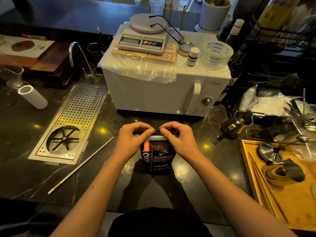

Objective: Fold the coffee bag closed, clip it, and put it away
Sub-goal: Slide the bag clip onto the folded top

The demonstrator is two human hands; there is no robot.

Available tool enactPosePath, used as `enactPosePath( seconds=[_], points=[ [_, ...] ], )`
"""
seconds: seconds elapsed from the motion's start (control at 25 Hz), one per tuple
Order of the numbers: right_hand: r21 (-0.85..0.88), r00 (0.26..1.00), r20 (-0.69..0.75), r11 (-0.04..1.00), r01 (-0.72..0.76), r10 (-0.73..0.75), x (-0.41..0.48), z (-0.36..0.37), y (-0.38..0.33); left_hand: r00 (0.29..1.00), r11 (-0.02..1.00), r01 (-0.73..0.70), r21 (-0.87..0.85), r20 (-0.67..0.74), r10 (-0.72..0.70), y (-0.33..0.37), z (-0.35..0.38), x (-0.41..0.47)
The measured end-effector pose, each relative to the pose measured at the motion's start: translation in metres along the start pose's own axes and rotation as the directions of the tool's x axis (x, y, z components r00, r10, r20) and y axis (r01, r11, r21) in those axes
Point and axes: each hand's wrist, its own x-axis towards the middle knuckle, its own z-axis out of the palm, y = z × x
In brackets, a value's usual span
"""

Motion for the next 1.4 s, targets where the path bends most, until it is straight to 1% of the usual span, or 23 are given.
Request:
enactPosePath(
  seconds=[0.16, 0.2, 0.36, 0.4, 0.48, 0.56, 0.6, 0.72, 0.76, 0.88, 0.96, 1.04, 1.12, 1.2, 1.32, 1.4],
  points=[
    [0.021, 0.997, -0.071, 1.0, -0.023, 0.024, -0.002, 0.012, 0.003, 0.993, 0.995, 0.08, -0.058, -0.081, -0.084, -0.001, 0.01, -0.005],
    [0.012, 0.996, -0.089, 1.0, -0.024, 0.025, -0.003, 0.014, 0.002, 0.992, 0.995, 0.079, -0.054, -0.09, -0.084, -0.001, 0.011, -0.005],
    [-0.088, 0.982, -0.186, 0.996, -0.034, 0.017, -0.002, 0.02, -0.005, 0.996, 0.999, -0.013, 0.042, -0.088, 0.016, 0.002, 0.012, -0.003],
    [-0.089, 0.982, -0.188, 0.995, -0.039, 0.021, -0.002, 0.02, -0.006, 0.997, 1.0, 0.0, 0.026, -0.074, 0.002, 0.002, 0.01, -0.001],
    [-0.059, 0.986, -0.155, 0.996, -0.067, 0.057, 0.0, 0.015, -0.006, 0.996, 0.995, 0.079, -0.059, -0.032, -0.081, 0.001, 0.006, 0.002],
    [0.004, 0.983, -0.134, 0.992, -0.124, 0.124, 0.002, 0.007, -0.003, 0.985, 0.979, 0.163, -0.122, -0.039, -0.169, -0.001, 0.002, 0.003],
    [0.024, 0.978, -0.147, 0.989, -0.146, 0.148, 0.002, 0.004, -0.003, 0.981, 0.974, 0.179, -0.137, -0.053, -0.187, -0.001, 0.002, 0.002],
    [0.035, 0.971, -0.176, 0.986, -0.161, 0.164, 0.001, 0.004, -0.004, 0.986, 0.978, 0.158, -0.133, -0.034, -0.164, 0.001, 0.005, 0.001],
    [0.042, 0.973, -0.155, 0.985, -0.168, 0.172, 0.002, 0.003, -0.003, 0.985, 0.978, 0.163, -0.126, -0.026, -0.168, 0.0, 0.004, 0.001],
    [0.082, 0.984, -0.033, 0.982, -0.171, 0.174, 0.002, -0.008, 0.003, 0.978, 0.97, 0.206, -0.127, 0.004, -0.207, -0.005, -0.007, -0.002],
    [0.069, 0.988, -0.026, 0.986, -0.151, 0.153, -0.003, -0.01, 0.005, 0.984, 0.978, 0.178, -0.106, 0.022, -0.176, -0.006, -0.011, -0.007],
    [0.059, 0.989, -0.048, 0.989, -0.134, 0.137, -0.004, -0.009, 0.003, 0.987, 0.981, 0.16, -0.109, -0.001, -0.161, -0.005, -0.009, -0.009],
    [0.08, 0.992, -0.009, 0.989, -0.127, 0.128, -0.003, -0.01, 0.0, 0.981, 0.974, 0.185, -0.133, -0.03, -0.191, -0.004, -0.01, -0.009],
    [0.145, 0.989, 0.027, 0.978, -0.15, 0.148, -0.005, -0.016, 0.001, 0.975, 0.967, 0.205, -0.149, -0.055, -0.215, -0.004, -0.012, -0.01],
    [0.267, 0.971, -0.096, 0.945, -0.187, 0.219, -0.013, -0.02, 0.008, 0.971, 0.957, 0.205, -0.205, -0.079, -0.226, -0.002, -0.009, -0.013],
    [0.266, 0.965, -0.131, 0.946, -0.186, 0.227, -0.016, -0.017, 0.008, 0.975, 0.957, 0.188, -0.223, -0.073, -0.208, -0.003, -0.007, -0.013]
  ],
)
